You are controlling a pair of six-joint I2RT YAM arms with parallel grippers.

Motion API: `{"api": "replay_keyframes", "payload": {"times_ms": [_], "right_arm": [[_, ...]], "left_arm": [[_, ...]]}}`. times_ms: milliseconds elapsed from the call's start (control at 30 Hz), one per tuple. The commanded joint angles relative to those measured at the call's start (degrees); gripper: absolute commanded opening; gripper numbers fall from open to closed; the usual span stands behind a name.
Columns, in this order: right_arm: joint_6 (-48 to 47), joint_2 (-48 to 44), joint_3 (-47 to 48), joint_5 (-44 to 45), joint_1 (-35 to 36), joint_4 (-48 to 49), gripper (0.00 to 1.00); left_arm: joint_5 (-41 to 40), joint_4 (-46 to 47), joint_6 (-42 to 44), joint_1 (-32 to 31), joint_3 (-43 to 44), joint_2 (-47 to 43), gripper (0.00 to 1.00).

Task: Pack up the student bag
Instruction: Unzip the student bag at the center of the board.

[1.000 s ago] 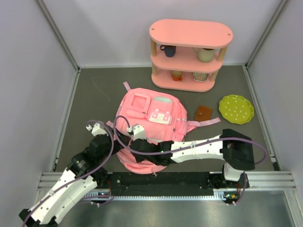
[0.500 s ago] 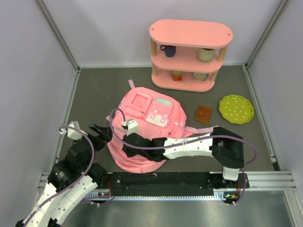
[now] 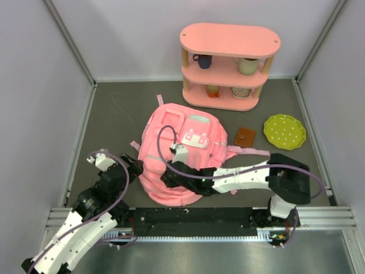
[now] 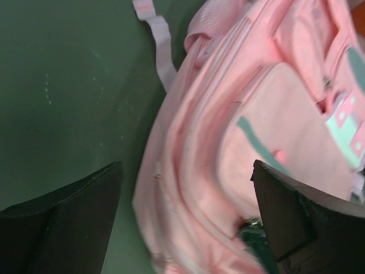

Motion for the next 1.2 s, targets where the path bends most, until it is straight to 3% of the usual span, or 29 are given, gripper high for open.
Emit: {"api": "replay_keyframes", "payload": {"times_ms": [0, 133, 267, 333, 400, 467, 533, 733, 1000, 1167], "right_arm": [[1.6, -7.4, -5.6, 6.2, -4.8, -0.2, 0.00], [0.6, -13.9, -10.0, 8.4, -6.5, -1.3, 0.00], [-1.7, -15.7, -9.9, 7.6, -7.1, -2.4, 0.00], [-1.9, -15.4, -9.4, 6.5, -7.1, -2.6, 0.00], [-2.1, -14.7, -8.9, 5.4, -7.1, -2.6, 0.00], [-2.6, -14.1, -8.1, 4.6, -7.1, -2.6, 0.00], [-3.0, -13.2, -7.4, 3.4, -7.1, -2.4, 0.00], [-3.3, -12.9, -6.4, 2.3, -7.1, -2.5, 0.00], [-6.5, -9.7, 0.9, 0.1, -5.2, -4.8, 0.00], [-7.5, -5.7, 6.0, -0.3, -4.1, -4.8, 0.00]], "left_arm": [[3.9, 7.5, -1.6, -0.1, -3.2, 0.1, 0.98], [6.1, 11.3, -1.2, -0.1, -6.0, -4.0, 0.98], [14.2, 22.2, -3.6, -0.1, -17.5, -7.2, 0.95], [18.4, 28.5, -6.1, -0.1, -21.0, -7.9, 0.79], [20.1, 29.7, -5.7, -0.1, -22.7, -8.2, 0.55], [19.7, 31.1, -4.1, -0.1, -24.0, -8.0, 0.54], [20.1, 35.1, -2.5, -0.1, -25.3, -7.7, 0.62], [24.0, 42.7, -1.0, -0.1, -27.0, -4.6, 0.61], [30.9, 50.5, -0.4, -0.1, -28.3, 4.1, 0.00], [33.7, 52.4, 1.7, -0.1, -28.4, 4.7, 0.00]]}}
